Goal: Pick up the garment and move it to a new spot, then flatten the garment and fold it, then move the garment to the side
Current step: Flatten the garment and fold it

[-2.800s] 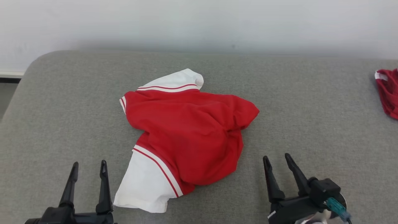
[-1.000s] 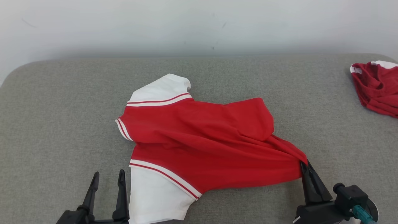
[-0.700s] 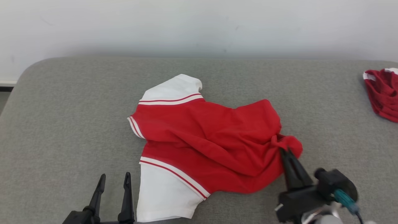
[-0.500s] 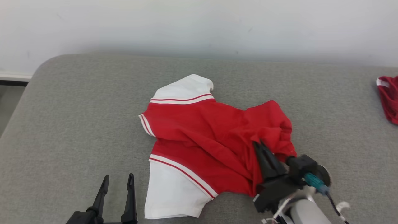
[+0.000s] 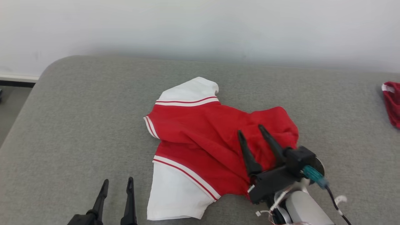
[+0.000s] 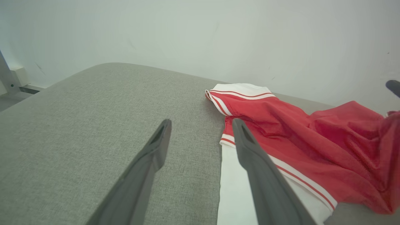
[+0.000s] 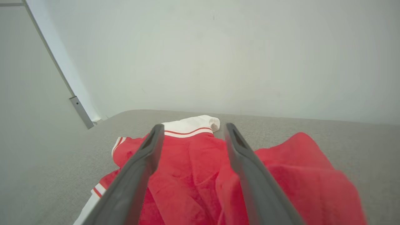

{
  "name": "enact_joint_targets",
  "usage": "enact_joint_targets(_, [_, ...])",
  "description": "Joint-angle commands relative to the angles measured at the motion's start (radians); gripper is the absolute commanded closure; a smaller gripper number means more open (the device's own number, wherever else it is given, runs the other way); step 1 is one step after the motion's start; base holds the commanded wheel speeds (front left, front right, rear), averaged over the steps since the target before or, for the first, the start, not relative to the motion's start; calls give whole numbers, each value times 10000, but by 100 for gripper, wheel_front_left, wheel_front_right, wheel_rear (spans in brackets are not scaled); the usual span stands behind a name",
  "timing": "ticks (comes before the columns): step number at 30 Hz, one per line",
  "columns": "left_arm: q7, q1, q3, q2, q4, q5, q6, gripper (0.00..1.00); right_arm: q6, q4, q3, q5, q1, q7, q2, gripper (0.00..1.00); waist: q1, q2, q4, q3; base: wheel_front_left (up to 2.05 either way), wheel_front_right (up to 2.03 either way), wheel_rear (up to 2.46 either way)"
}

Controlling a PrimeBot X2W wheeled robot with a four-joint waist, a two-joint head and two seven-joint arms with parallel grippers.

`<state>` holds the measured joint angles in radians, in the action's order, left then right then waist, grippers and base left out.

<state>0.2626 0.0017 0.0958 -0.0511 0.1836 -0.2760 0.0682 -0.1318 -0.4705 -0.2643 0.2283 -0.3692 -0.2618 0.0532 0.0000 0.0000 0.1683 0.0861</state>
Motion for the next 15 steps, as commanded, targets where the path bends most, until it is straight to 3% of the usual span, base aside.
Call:
enact_joint_targets(1, [30, 147, -47, 14, -30, -14, -34, 0, 27, 297, 85, -62, 365, -32, 42, 0, 0, 0, -319, 29, 0, 0, 0])
enact_joint_targets(9, [30, -52, -260, 11, -146, 149, 0, 0, 27, 3021, 1629, -347, 2022, -35, 377, 0, 0, 0, -1070, 208, 0, 0, 0])
enact_joint_targets(15, [30, -91, -303, 12, -134, 162, 65, 0, 27, 3200, 2586, -424, 2765, -37, 537, 0, 0, 0, -1253, 302, 0, 0, 0])
